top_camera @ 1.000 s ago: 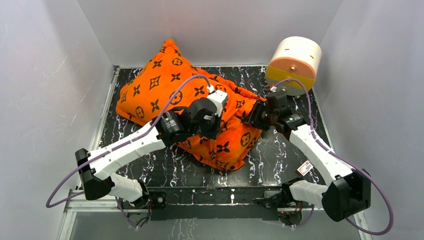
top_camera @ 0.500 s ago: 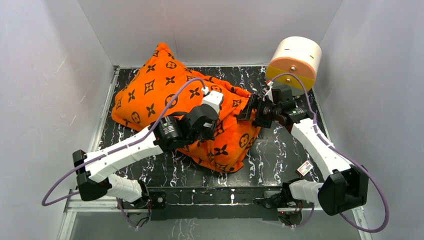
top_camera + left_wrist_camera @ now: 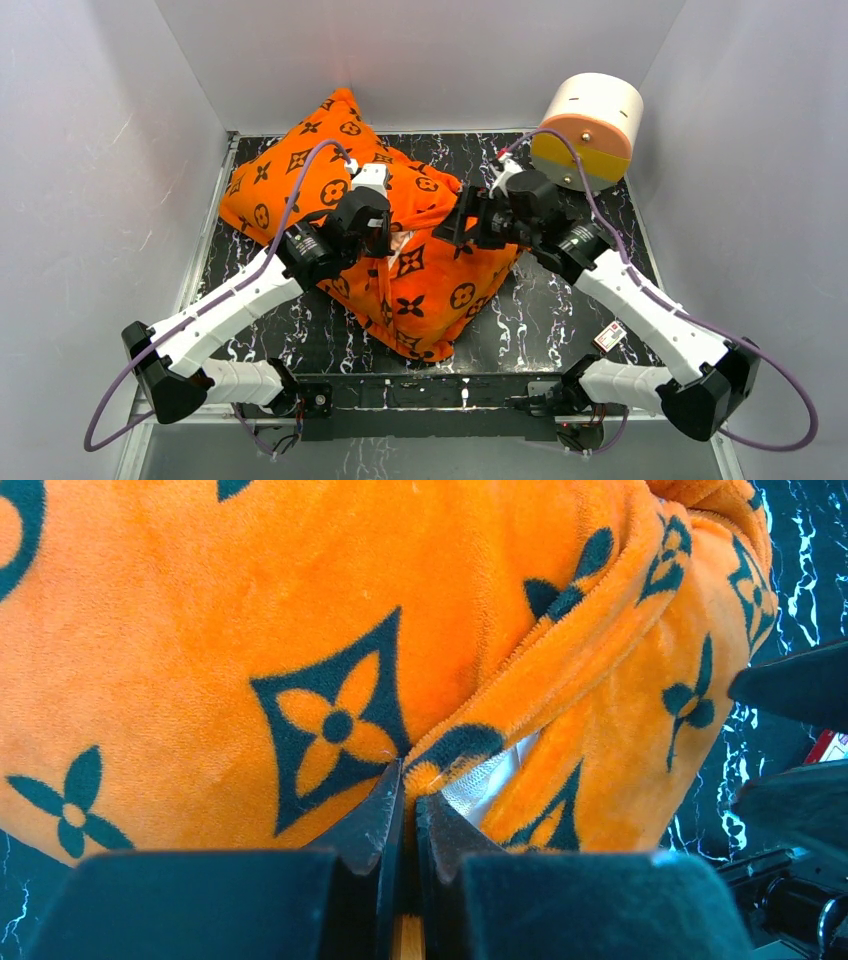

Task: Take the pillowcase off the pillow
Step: Remove the pillow from the pillowcase.

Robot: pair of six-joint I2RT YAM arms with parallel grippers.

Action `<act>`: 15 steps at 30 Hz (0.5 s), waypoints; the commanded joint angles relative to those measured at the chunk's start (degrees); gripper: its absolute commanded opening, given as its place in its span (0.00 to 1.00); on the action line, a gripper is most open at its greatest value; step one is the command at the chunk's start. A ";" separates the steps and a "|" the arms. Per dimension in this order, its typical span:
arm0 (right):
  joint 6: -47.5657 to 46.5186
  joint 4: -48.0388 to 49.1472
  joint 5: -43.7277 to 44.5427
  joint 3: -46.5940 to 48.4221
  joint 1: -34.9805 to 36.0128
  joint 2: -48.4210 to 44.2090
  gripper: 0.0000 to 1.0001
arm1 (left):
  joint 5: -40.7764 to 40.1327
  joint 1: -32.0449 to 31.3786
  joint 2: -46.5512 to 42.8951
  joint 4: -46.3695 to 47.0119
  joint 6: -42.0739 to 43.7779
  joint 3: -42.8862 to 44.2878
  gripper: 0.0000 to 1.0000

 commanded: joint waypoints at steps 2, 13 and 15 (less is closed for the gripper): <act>2.54 -0.34 12.27 6.76 6.59 5.63 0.88 | 0.88 0.86 -1.79 2.71 -0.71 -0.98 0.00; 4.12 -6.62 22.38 12.14 10.70 19.41 0.64 | 0.28 1.02 -2.54 1.06 -1.76 -2.10 0.00; 2.59 -6.17 27.63 9.93 10.64 17.17 0.56 | 0.11 1.03 -3.16 0.75 -1.97 -2.93 0.00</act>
